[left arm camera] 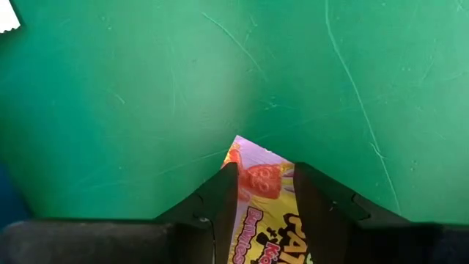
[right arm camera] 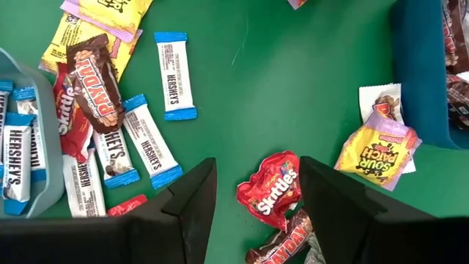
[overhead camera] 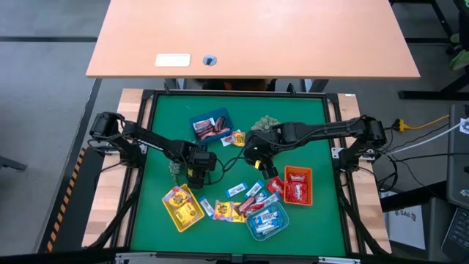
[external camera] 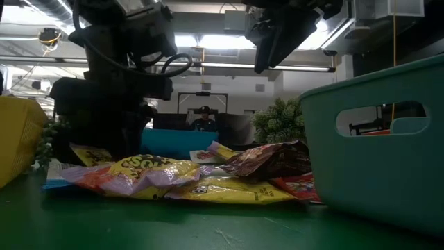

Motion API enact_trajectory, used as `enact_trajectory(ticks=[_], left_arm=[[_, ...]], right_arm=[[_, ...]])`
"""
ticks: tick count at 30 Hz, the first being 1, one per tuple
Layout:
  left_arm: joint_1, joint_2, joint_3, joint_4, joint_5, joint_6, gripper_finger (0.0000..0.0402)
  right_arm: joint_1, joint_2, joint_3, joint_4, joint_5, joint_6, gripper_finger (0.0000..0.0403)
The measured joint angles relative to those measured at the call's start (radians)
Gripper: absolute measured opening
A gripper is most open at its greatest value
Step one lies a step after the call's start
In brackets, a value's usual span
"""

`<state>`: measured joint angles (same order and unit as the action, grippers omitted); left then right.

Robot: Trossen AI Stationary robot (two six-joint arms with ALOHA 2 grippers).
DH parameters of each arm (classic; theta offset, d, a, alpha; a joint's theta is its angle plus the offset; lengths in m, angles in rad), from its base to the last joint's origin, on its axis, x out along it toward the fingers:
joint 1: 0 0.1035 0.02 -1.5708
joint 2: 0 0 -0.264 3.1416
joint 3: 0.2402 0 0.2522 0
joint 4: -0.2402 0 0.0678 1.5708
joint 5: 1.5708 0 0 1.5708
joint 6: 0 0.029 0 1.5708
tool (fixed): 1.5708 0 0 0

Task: Sort candy
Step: Put the yellow candy into the yellow bin

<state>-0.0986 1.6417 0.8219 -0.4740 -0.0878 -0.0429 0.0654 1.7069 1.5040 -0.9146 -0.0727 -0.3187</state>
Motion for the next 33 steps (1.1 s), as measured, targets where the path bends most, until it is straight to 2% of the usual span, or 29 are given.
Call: enact_trajectory(ticks=[8,16,29,33], left_arm=[[-0.001,-0.001,-0.002,0.008,-0.014,-0.008,0.0123],[-0.007,0.0,-0.004,0.086,-0.012,-0.059,0.0123],[-0.008,-0.002,0.072,0.028,-0.006,-0.059,0.0123],[-0.008,-0.002,0.072,-0.032,-0.048,-0.059,0.0123]], right_arm=[[0.0,0.0,0.0,0.0,0.0,0.0,0.0195],[0.0,0.0,0.0,0.0,0.0,0.0,0.0195],[0.0,0.0,0.0,0.0,0.0,0.0,0.0195],[0.0,0.0,0.0,0.0,0.0,0.0,0.0195]])
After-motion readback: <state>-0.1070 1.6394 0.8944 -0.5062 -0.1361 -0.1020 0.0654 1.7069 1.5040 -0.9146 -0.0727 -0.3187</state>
